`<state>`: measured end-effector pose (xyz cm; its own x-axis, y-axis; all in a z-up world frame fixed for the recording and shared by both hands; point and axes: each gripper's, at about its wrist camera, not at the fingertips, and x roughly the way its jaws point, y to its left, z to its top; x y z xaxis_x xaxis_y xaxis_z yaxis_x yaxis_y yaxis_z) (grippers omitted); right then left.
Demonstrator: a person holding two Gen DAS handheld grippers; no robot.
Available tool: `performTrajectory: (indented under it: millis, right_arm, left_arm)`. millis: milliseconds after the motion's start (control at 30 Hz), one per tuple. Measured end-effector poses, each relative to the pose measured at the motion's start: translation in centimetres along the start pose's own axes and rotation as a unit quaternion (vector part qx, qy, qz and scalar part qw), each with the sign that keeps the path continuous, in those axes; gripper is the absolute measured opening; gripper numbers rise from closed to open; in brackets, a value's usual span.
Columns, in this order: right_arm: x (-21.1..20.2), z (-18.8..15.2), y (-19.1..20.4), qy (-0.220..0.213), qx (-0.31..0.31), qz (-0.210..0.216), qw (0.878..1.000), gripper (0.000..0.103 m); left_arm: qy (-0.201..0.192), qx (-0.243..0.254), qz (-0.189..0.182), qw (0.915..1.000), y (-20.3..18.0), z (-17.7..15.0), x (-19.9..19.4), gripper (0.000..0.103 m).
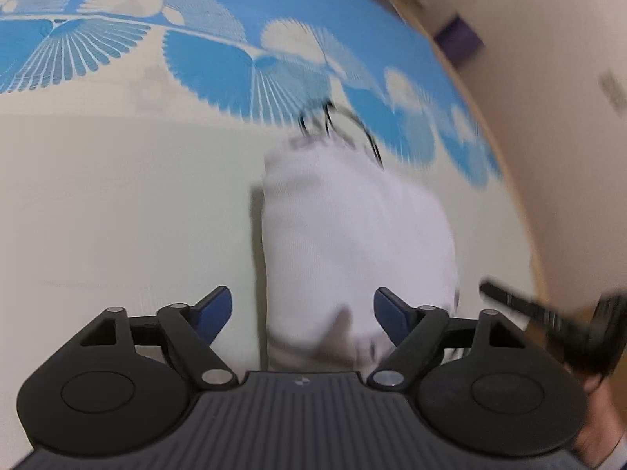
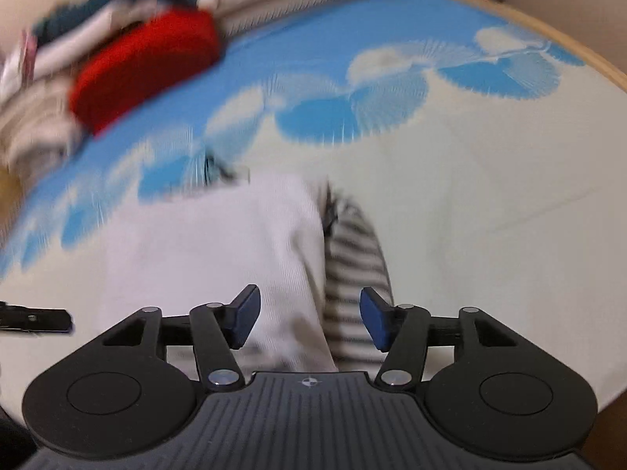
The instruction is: Fold small clothes
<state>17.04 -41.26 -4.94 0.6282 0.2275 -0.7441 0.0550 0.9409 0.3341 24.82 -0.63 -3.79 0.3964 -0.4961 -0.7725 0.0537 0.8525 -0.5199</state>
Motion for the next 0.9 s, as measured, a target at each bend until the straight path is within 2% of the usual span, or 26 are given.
performTrajectory:
  millis: [67, 133, 233, 300, 367, 400, 500, 533, 600, 633, 700, 800, 900]
  right_arm:
    - [0.9, 0.8, -0.4, 0.006, 0.026, 0.009, 1.0, 0.061]
    - [2.2, 1.3, -0.7, 0.023, 0.045, -0.002, 0.999, 0.061]
    - [4.7, 1.8, -0.7, 0.049, 0.099, -0.012, 0.994, 0.061]
    - [6.5, 2.1, -0.5, 0.059, 0.122, -0.009, 0.991, 0.06]
    - [7.5, 2.5, 0.1, 0.061, 0.111, -0.01, 0.992, 0.057]
    - [8.2, 2.6, 0.5, 0.061, 0.102, -0.013, 0.993, 0.049]
    - [9.1, 2.8, 0.7, 0.056, 0.107, -0.011, 0.993, 0.011]
    - [9.1, 2.8, 0.6, 0.053, 0.121, -0.009, 0.991, 0.009]
    - [9.4, 2.9, 0.2, 0.047, 0.144, -0.015, 0.988, 0.006]
    - [9.5, 2.9, 0.2, 0.044, 0.153, -0.019, 0.987, 0.006]
    - [9.7, 2.9, 0.6, 0.039, 0.16, -0.029, 0.986, 0.006]
    - [9.7, 2.7, 2.7, 0.027, 0.14, -0.045, 0.989, 0.005]
    - [9.5, 2.9, 4.9, -0.004, 0.133, -0.028, 0.991, 0.005]
  left_arm:
    - [-0.004, -0.034, -0.017, 0.9993, 1.4, 1.0, 1.4, 0.085]
    - [-0.004, -0.069, -0.039, 0.9969, 2.8, 1.4, 3.0, 0.085]
    - [-0.003, -0.129, -0.076, 0.9887, 5.0, 0.8, 5.3, 0.085]
    - [0.003, -0.144, -0.081, 0.9863, 5.1, 1.3, 6.5, 0.085]
    - [-0.002, -0.141, -0.096, 0.9853, 4.9, 1.8, 7.1, 0.085]
    - [-0.002, -0.141, -0.104, 0.9845, 4.8, 2.1, 7.5, 0.085]
    - [-0.002, -0.152, -0.117, 0.9815, 4.7, 2.3, 9.0, 0.085]
    - [0.0, -0.156, -0.118, 0.9808, 4.7, 2.1, 9.5, 0.081]
    - [-0.002, -0.149, -0.118, 0.9818, 4.4, 2.0, 10.0, 0.07]
    - [-0.004, -0.135, -0.111, 0.9845, 4.0, 2.3, 9.8, 0.054]
    - [-0.002, -0.118, -0.109, 0.987, 3.3, 3.0, 8.8, 0.042]
    - [-0.022, -0.058, -0.097, 0.9933, 1.8, 4.3, 5.8, 0.04]
    - [-0.065, -0.012, -0.066, 0.9957, 1.8, 6.1, 2.1, 0.04]
